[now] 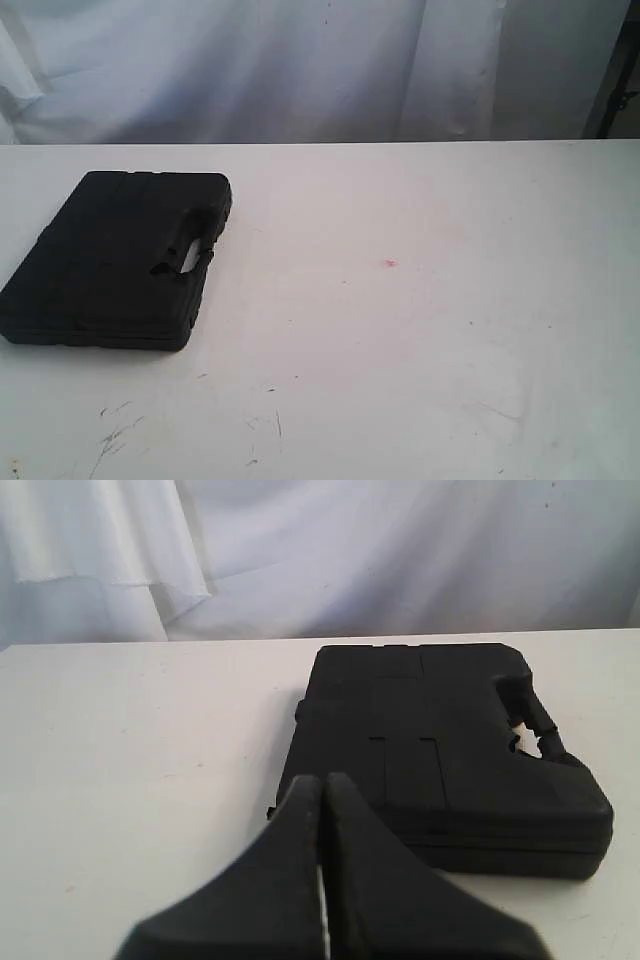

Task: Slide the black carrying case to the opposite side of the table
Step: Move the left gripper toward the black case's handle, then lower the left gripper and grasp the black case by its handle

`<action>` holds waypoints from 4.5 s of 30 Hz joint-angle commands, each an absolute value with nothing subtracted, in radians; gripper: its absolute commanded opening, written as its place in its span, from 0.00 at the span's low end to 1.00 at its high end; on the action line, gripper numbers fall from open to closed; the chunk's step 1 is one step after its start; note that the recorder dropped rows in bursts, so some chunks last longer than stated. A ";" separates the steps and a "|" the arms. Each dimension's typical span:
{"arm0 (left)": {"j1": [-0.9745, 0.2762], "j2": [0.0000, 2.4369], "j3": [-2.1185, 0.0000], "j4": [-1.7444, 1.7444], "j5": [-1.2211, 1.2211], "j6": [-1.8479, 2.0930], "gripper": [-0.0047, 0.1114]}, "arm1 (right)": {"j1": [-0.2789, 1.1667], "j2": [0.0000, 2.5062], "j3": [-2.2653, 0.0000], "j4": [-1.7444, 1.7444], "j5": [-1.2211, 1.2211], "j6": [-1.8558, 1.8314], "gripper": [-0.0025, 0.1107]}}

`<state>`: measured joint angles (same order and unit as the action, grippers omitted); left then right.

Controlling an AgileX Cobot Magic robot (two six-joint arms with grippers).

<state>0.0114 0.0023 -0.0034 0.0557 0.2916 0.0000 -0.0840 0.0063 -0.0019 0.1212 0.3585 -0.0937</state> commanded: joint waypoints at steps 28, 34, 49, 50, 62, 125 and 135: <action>0.011 0.000 0.000 0.049 -0.282 -0.077 0.04 | -0.092 0.000 0.000 0.122 0.347 -0.098 0.02; 0.011 0.099 -0.235 0.012 -0.079 -0.066 0.04 | -0.092 0.000 0.000 0.122 0.347 -0.098 0.02; 0.011 0.779 -0.800 -0.016 0.260 -0.071 0.04 | -0.092 0.000 0.000 0.122 0.347 -0.098 0.02; 0.011 0.819 -0.823 -0.016 0.289 -0.066 0.04 | -0.092 0.000 0.000 0.122 0.347 -0.098 0.02; 0.011 1.188 -0.991 -0.047 0.543 -0.017 0.04 | -0.092 0.000 0.000 0.122 0.347 -0.098 0.02; -0.280 2.069 -1.681 -0.283 0.950 -0.066 0.57 | -0.092 0.000 0.000 0.122 0.347 -0.098 0.02; -0.280 2.207 -1.815 -0.279 1.032 -0.075 0.55 | -0.092 0.000 0.000 0.122 0.347 -0.098 0.02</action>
<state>-0.2755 2.1781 -1.7754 -0.2738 1.0105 -0.0695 -0.0840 0.0063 -0.0019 0.1212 0.3585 -0.0937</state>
